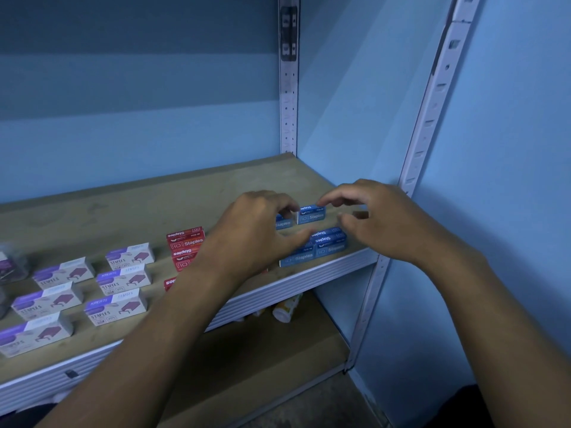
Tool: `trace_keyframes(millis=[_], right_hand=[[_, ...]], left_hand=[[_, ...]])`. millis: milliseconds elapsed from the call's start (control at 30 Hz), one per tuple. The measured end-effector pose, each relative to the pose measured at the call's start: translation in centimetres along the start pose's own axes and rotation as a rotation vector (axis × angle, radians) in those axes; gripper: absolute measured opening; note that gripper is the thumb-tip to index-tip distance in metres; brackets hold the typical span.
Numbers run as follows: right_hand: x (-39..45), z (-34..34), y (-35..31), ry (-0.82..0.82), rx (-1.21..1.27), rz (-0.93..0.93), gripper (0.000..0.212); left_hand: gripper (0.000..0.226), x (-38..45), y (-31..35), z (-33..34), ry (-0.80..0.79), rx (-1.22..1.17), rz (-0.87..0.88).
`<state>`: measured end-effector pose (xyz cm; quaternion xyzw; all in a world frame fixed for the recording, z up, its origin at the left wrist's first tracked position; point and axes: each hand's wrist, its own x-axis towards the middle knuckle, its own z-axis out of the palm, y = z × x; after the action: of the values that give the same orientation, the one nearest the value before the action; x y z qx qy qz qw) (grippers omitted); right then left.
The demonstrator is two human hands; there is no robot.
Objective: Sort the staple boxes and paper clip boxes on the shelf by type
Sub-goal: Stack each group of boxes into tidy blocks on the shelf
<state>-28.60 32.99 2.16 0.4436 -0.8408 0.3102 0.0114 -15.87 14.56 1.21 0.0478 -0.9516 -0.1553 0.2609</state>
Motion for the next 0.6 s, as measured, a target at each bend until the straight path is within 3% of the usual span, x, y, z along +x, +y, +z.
trace_keyframes(millis=[167,600], right_hand=[[1.3,1.2,0.2,0.029,0.000,0.001,0.031],[4.9,4.0,0.8,0.012,0.001,0.028,0.028]], left_hand=[[0.030,0.7,-0.9,0.4,0.041,0.084,-0.024],[0.034,2.3,-2.4,1.6,-0.026,0.133,-0.086]])
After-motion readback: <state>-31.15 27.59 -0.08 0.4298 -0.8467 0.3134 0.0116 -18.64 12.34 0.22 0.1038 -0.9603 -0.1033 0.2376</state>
